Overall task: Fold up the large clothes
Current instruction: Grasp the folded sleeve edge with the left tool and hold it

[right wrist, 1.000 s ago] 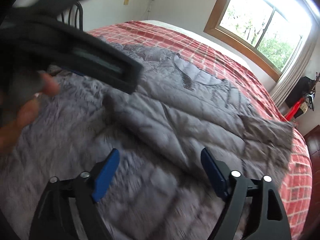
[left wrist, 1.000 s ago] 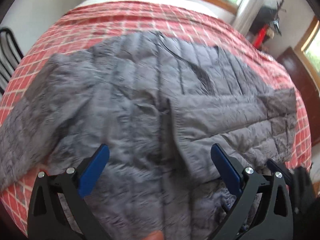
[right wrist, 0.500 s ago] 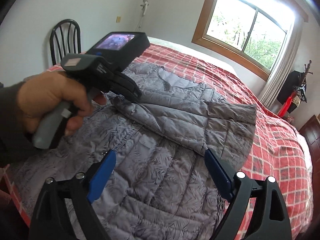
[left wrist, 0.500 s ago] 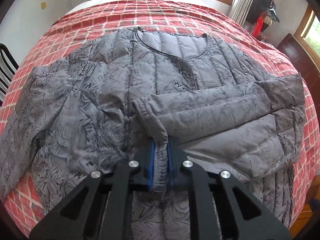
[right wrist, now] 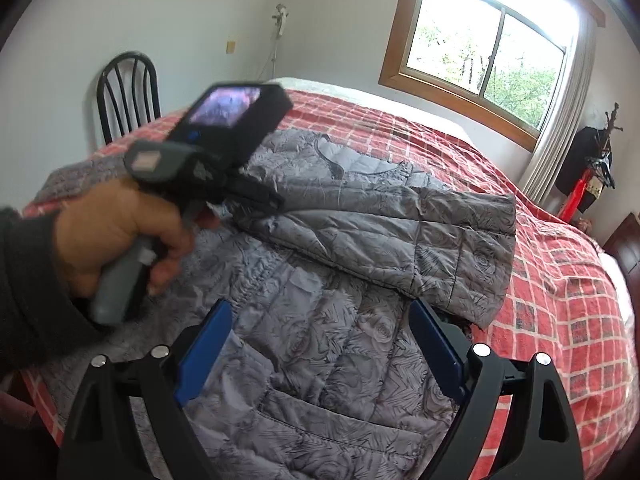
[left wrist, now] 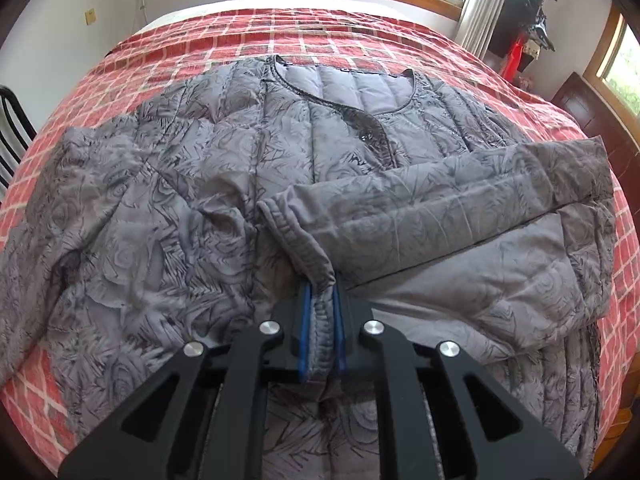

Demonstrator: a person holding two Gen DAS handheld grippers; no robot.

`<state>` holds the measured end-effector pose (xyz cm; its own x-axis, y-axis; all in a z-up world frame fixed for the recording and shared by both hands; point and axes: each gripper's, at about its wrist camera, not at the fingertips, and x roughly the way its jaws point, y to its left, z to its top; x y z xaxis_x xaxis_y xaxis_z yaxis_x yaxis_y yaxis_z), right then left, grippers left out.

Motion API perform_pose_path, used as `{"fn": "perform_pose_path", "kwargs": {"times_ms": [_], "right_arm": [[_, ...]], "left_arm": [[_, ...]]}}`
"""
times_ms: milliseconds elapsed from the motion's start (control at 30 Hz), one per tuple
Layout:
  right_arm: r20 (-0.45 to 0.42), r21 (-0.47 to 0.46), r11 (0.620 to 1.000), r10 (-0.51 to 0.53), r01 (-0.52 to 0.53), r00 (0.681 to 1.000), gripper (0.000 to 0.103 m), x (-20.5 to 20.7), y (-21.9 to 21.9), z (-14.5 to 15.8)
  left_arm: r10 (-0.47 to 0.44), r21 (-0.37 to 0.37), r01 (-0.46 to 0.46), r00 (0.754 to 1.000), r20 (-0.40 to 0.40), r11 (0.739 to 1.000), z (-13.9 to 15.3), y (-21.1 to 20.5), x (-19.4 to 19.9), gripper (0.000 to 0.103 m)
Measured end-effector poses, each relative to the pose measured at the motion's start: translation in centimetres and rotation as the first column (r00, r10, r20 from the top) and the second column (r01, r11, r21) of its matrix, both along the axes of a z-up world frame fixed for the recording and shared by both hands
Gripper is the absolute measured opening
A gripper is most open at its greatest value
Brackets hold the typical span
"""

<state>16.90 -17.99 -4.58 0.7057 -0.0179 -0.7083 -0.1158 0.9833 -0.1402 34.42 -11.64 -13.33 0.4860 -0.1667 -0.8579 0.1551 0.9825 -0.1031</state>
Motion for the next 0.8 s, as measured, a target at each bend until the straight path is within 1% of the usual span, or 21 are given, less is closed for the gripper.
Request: {"fn": "perform_pose_path", "kwargs": {"times_ms": [133,233,367,533,800], "right_arm": [[0.005,0.015,1.0,0.002,-0.002,1.0,0.09,-0.1,0.0,0.1],[0.007,0.006,1.0,0.001,-0.001,1.0,0.09,-0.3,0.3,0.2],[0.021,0.01,1.0,0.0,0.0,1.0,0.092,-1.0,0.2,0.5],[0.015,0.05,0.998,-0.024,0.023,1.0,0.093,-1.6,-0.6,0.1],[0.008,0.052,0.998,-0.02,0.02,1.0,0.093,-1.9,-0.6,0.0]], "left_arm": [[0.017,0.0,-0.017,1.0,0.022,1.0,-0.3,-0.1,-0.2,0.009],[0.023,-0.001,-0.023,0.999,0.046,1.0,-0.5,-0.1,-0.7,0.009],[0.023,0.01,-0.024,0.999,0.048,1.0,-0.5,-0.1,-0.7,0.009],[0.019,0.042,-0.021,0.999,0.049,0.999,-0.4,-0.6,-0.7,0.009],[0.016,0.068,-0.018,0.999,0.042,0.998,0.1,-0.9,-0.7,0.009]]}}
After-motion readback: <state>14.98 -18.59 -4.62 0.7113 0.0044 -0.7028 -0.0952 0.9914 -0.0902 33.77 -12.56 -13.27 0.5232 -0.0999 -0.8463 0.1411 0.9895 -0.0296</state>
